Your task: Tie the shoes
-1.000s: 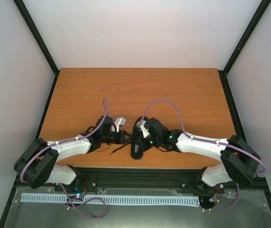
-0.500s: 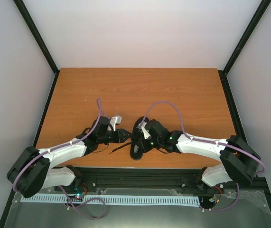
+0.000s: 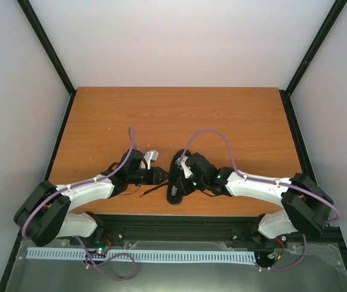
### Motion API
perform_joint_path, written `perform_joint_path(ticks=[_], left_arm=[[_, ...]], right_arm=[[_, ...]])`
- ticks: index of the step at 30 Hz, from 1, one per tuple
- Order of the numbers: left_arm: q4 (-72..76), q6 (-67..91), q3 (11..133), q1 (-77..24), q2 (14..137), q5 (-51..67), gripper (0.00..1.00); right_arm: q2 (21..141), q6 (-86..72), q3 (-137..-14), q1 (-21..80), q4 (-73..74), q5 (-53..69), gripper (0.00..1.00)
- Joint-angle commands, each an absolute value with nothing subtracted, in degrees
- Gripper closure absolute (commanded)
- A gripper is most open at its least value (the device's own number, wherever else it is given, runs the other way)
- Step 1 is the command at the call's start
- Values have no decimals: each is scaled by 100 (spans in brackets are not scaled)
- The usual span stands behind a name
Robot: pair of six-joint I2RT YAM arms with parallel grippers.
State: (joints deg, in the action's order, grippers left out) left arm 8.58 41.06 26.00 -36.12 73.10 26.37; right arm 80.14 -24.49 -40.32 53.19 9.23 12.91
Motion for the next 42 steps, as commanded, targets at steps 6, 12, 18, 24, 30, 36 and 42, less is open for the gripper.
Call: perform_joint_path(ticks=[6, 12, 18, 24, 30, 36, 42], left_arm=[[1106, 3947, 2940, -3586, 7539, 2842, 78], [1099, 3928, 2917, -3586, 7563, 2838, 99], [1055, 3903, 2900, -3586, 7539, 2809, 99], [1014, 3898, 2892, -3586, 7526, 2789, 99], [893, 3887, 2866, -3586, 7452, 2610, 99], [882, 3914, 2832, -3586, 7451, 2575, 99], [836, 3963, 2740, -3586, 7432, 2461, 99]], right_arm=[[8018, -2499, -4043, 5353, 873, 1305, 97], [7670, -2604, -4211, 5353, 1027, 1039, 97], [7606, -2572, -4471, 5251, 1300, 857, 97], [7797, -2437, -4658, 5042, 1301, 968, 97], [7953, -2349, -4652, 4729, 1198, 1273, 97], [8017, -2348, -4584, 4446, 1058, 1602, 97], [8114, -2408, -4553, 4168, 1011, 1670, 97]])
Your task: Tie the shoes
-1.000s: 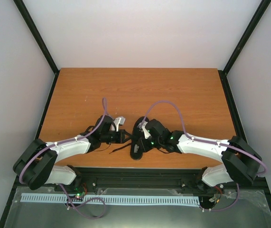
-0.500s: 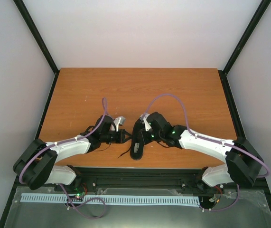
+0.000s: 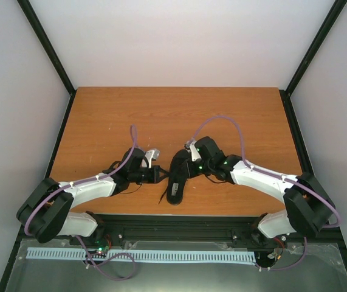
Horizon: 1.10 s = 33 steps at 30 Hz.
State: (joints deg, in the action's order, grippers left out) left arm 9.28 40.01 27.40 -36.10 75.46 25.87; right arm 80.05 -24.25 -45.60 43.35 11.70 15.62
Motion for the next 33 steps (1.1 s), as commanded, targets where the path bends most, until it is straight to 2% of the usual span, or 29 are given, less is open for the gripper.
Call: perform_joint_path(ticks=[1, 33], left_arm=[[815, 3967, 2728, -3586, 7427, 2435, 99], [-231, 3753, 2478, -3294, 6838, 1783, 99]], right_arm=[[8128, -2413, -4545, 4132, 1011, 1677, 97], [8455, -2447, -4368, 3658, 921, 1846, 97]])
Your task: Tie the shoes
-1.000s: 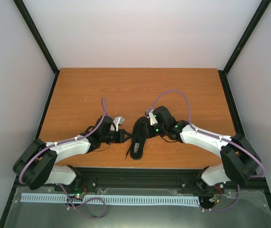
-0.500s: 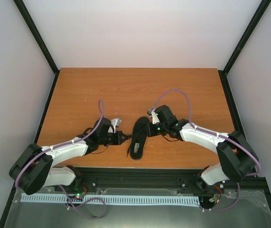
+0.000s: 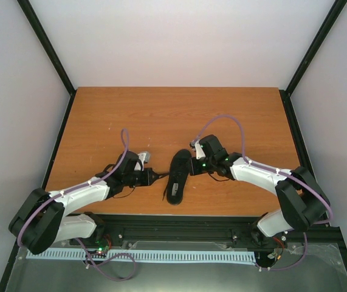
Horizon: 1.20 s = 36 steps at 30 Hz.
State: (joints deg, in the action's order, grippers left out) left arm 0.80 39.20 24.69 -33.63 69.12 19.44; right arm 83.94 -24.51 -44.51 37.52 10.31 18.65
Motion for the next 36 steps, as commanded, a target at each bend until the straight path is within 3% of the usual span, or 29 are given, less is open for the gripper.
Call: perform_joint_path(ticks=[1, 15, 17, 20, 23, 28, 36], left_arm=[[-257, 3757, 2472, -3288, 6836, 1747, 99], [366, 3597, 2648, -3287, 7167, 2342, 99], [436, 3586, 2690, -3287, 7269, 2409, 99], [511, 3610, 2732, -3287, 7391, 2497, 99], [599, 3645, 2725, -3287, 7394, 2493, 99], [630, 3639, 2686, -3287, 7388, 2474, 99], [677, 3664, 2637, -3287, 7399, 2518, 99]], right_arm=[[8457, -2439, -4366, 3649, 915, 1841, 97], [9041, -2051, -5145, 3595, 834, 2072, 95], [9205, -2031, -5270, 3593, 803, 2101, 89], [9200, -2044, -5294, 3574, 773, 2084, 66], [8824, -2089, -5041, 3468, 679, 2146, 50], [8154, -2137, -4266, 3245, 199, 2836, 34], [8430, -2734, -3716, 3241, -661, 3806, 46]])
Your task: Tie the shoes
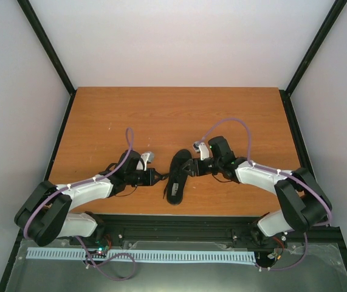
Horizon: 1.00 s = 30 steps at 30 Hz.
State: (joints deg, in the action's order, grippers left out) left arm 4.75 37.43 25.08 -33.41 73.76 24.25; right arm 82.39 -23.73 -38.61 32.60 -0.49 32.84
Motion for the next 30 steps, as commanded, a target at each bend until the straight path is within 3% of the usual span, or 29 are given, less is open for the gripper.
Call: perform_joint_path(ticks=[1, 21, 26, 28, 30], left_arm=[[677, 3665, 2632, -3287, 7400, 2511, 99], [701, 3683, 2654, -3287, 7420, 2551, 99], [696, 3716, 2650, -3287, 7411, 2498, 99], [708, 3772, 2626, -3287, 7367, 2401, 91], [762, 3843, 2576, -3287, 7261, 2298, 75]], right_arm=[[8482, -2785, -3703, 3243, -724, 3844, 47], [8947, -2822, -3823, 3252, -990, 4113, 79], [8887, -2766, -3804, 3252, -970, 4079, 97], [8797, -2745, -3730, 3252, -946, 4014, 97], [8679, -2726, -3649, 3252, -862, 3934, 97]])
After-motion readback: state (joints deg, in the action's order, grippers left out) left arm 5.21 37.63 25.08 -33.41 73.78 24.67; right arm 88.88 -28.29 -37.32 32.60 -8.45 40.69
